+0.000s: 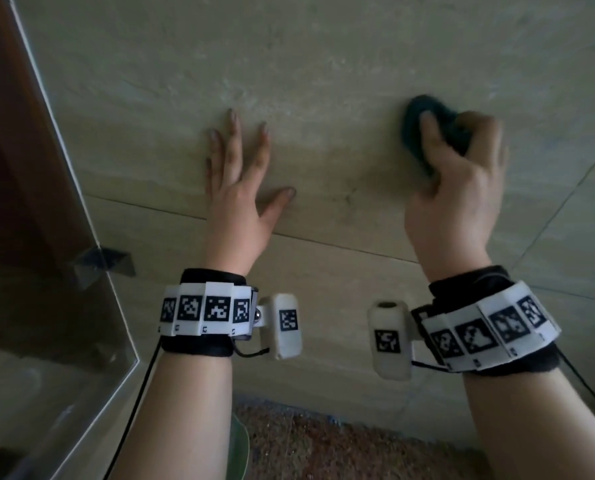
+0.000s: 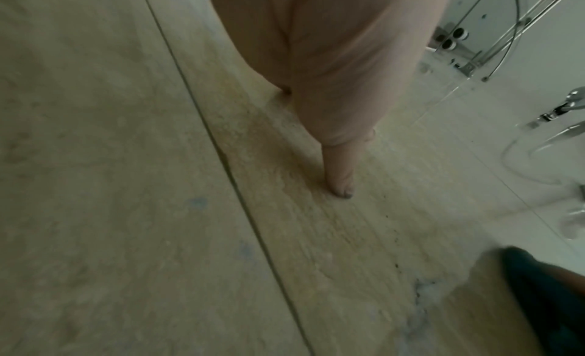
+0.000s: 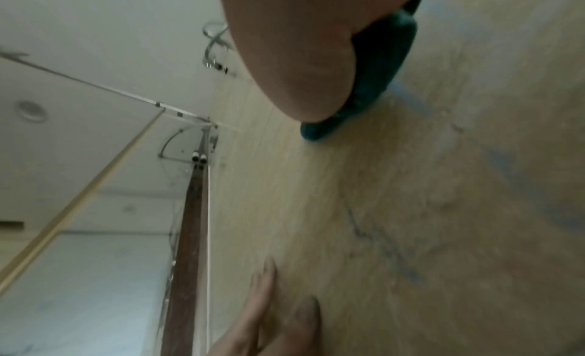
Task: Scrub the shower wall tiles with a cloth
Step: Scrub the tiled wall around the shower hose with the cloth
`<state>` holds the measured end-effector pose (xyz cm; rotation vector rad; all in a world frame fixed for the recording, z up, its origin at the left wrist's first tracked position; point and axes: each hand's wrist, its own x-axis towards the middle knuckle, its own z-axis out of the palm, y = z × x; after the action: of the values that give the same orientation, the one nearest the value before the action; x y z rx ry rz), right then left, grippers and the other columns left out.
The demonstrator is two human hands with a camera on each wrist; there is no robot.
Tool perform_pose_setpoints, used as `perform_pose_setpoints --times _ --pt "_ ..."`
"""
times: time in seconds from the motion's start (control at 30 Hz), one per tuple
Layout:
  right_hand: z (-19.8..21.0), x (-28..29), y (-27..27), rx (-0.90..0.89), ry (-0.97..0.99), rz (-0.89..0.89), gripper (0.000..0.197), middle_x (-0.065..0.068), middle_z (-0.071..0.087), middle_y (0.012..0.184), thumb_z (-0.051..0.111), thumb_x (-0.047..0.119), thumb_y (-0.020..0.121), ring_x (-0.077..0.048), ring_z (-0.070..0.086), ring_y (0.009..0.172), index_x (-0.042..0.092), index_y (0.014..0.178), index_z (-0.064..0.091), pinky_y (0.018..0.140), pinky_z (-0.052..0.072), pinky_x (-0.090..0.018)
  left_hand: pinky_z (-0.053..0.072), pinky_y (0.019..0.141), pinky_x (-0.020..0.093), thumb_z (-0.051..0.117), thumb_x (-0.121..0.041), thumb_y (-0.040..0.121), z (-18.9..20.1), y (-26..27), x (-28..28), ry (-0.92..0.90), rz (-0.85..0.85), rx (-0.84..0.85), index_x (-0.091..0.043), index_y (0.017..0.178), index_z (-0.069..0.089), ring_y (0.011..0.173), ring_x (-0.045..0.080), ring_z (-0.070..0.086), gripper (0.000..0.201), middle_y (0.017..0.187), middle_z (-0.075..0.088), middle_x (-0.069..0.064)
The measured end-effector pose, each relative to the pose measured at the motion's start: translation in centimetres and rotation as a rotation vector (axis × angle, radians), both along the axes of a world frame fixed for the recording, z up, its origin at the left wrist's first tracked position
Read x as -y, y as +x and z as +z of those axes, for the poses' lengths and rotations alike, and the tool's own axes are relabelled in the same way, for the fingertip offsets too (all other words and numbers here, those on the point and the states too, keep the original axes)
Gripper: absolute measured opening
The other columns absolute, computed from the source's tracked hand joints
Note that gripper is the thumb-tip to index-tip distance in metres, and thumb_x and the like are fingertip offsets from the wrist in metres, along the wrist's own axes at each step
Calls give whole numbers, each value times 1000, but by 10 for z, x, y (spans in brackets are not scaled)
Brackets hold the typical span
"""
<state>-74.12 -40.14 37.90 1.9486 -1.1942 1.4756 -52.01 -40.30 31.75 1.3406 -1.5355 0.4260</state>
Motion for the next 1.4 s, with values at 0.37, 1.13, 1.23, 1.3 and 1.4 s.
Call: perform_pose_setpoints --times 0.37,1.13,1.23,1.3,1.4 --pt "-40 -1 28 -269 47 135 53 -21 58 104 43 -3 70 -38 52 84 7 114 70 66 44 -40 8 117 49 51 -45 92 -5 -5 1 4 -2 0 -9 150 25 143 48 5 73 156 9 29" --pt "4 12 -33 122 -141 -9 50 -25 50 113 41 1 80 -46 50 103 3 126 60 86 42 -36 4 116 47 57 -38 93 2 -22 3 -25 29 54 -11 150 27 142 49 6 70 156 11 28" --pt "-37 13 -18 -82 -114 -7 59 -28 54 112 43 3 67 -39 50 97 4 123 64 76 45 -43 6 116 53 54 -40 95 6 -42 7 -38 18 92 -13 151 27 142 49 6 68 156 13 27" --pt "-67 12 -9 -269 -74 13 58 -19 51 112 43 4 65 -32 43 87 7 117 68 68 39 -39 8 116 54 53 -41 95 7 -53 8 -42 20 97 -13 151 27 143 49 7 67 156 14 27" --pt "-75 9 -11 -390 -35 45 55 -13 52 109 42 2 65 -30 42 82 12 110 71 65 33 -38 8 116 53 54 -42 95 6 -58 9 -58 36 96 -13 150 28 142 50 9 68 155 15 28"
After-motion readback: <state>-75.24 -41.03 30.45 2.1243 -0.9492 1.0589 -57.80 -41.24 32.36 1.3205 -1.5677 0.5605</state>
